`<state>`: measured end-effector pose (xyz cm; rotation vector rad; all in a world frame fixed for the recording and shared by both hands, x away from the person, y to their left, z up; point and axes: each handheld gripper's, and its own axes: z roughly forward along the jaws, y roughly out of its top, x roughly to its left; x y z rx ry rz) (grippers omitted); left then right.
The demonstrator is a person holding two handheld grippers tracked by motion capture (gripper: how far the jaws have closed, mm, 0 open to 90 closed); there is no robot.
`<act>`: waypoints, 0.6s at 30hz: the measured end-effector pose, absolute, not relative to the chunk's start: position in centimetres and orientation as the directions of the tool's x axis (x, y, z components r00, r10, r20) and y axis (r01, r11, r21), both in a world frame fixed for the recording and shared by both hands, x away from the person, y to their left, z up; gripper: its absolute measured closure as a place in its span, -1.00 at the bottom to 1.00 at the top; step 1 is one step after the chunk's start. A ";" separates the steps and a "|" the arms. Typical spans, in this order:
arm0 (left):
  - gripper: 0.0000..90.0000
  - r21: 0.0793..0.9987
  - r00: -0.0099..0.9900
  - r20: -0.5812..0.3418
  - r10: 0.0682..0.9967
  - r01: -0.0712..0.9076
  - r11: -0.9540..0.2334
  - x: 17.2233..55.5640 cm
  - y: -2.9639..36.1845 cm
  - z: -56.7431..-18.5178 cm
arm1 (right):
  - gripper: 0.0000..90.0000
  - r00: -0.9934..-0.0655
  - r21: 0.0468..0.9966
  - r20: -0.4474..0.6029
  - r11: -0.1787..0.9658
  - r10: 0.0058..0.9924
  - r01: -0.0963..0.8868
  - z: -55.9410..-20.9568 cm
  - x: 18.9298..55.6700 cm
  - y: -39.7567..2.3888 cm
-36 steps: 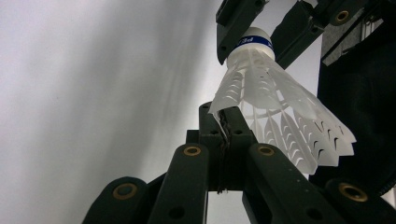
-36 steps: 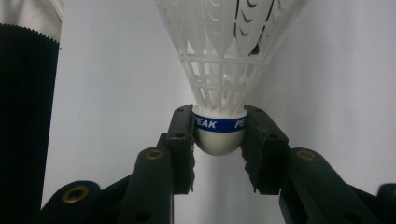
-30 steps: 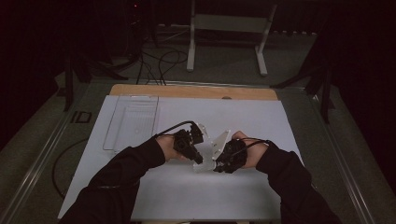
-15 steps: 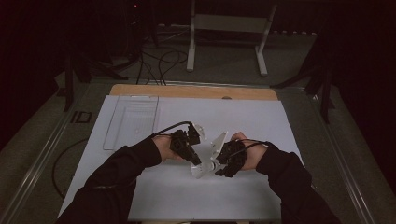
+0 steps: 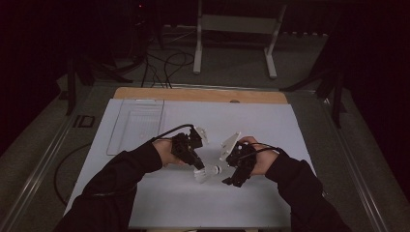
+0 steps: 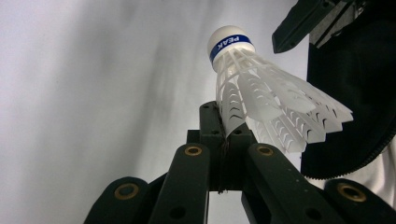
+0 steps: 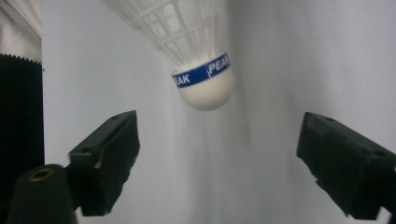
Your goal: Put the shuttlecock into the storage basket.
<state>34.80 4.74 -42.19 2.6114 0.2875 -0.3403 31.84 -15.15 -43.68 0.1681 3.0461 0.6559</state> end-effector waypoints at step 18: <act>1.00 0.469 0.953 -0.278 0.123 0.247 -0.848 34.5 6.3 -41.4 | -0.78 -0.978 0.554 0.012 0.813 0.208 0.180 -44.0 31.8 -16.8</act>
